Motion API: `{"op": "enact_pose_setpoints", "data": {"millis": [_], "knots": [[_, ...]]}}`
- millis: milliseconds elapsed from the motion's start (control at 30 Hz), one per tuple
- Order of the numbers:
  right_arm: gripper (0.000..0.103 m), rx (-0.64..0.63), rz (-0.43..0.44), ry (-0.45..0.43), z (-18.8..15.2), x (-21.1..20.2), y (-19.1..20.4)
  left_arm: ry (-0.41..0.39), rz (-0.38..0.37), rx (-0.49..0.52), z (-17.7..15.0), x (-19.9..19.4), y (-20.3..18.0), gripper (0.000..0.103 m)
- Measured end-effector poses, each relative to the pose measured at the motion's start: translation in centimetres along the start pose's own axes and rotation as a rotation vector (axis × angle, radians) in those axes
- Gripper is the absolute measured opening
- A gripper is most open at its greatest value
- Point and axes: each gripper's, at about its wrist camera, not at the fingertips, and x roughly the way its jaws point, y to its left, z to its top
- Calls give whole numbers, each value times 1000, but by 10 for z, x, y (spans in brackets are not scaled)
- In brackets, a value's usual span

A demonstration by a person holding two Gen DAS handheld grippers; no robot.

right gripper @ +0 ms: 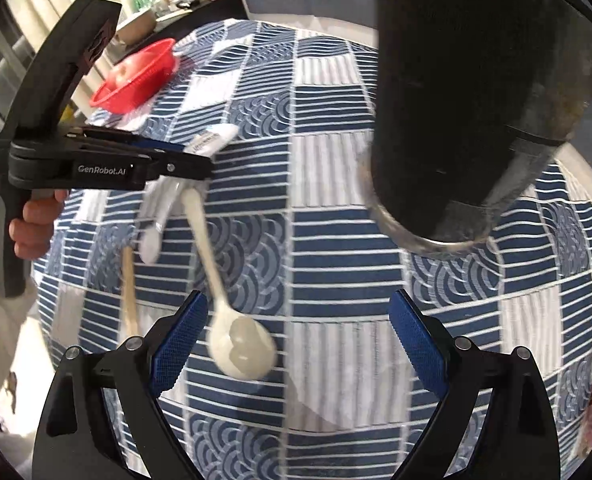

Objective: Organize utensils
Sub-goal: 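Close the left tool on the labelled white plastic spoon while the right tool grasps a white spoon, then lift the labelled spoon over the black cup while the right tool carries its spoon there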

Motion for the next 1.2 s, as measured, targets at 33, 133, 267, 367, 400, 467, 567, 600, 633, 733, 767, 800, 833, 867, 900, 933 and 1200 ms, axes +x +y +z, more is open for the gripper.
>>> {"op": "enact_pose_setpoints", "data": {"millis": [33, 133, 267, 367, 400, 467, 567, 600, 633, 733, 767, 800, 833, 867, 900, 933, 1200], "knots": [[87, 3, 29, -6, 0, 1, 4, -12, -7, -7, -2, -4, -1, 29], [87, 4, 106, -29, 1, 6, 17, -22, -35, -25, -6, -11, -6, 30], [81, 33, 197, -46, 1, 18, 34, -31, -56, -47, -9, -18, -9, 30], [70, 37, 221, -41, 4, 30, 43, -35, -71, -68, -11, -24, -6, 30], [64, 38, 240, -41, 5, 35, 47, -39, -84, -80, -13, -28, -5, 29], [50, 39, 269, -46, 7, 39, 50, -48, -105, -92, -14, -32, -3, 29], [11, 43, 345, 0, 13, 51, 55, -51, -114, -98, -15, -31, -4, 29], [10, 20, 321, -3, 14, 49, 60, -49, -114, -107, -15, -31, -2, 29], [9, 1, 309, -7, 16, 49, 62, -50, -123, -113, -16, -32, -1, 28], [7, -15, 293, -14, 18, 41, 62, -61, -134, -105, -16, -39, -4, 27], [7, -17, 289, -18, 19, 38, 61, -72, -131, -92, -15, -43, -7, 27], [6, -23, 280, -25, 20, 33, 60, -80, -128, -81, -14, -46, -11, 27], [6, -31, 266, -32, 22, 28, 61, -85, -132, -75, -13, -48, -14, 26], [6, -38, 258, -42, 23, 23, 61, -93, -142, -70, -11, -52, -16, 26], [5, -38, 260, -50, 23, 17, 58, -99, -144, -69, -8, -56, -19, 26], [5, -40, 257, -63, 24, 10, 56, -103, -144, -67, -7, -59, -21, 26], [5, -79, 192, -139, 24, -40, 50, -151, -145, 5, 6, -97, -55, 25]]}}
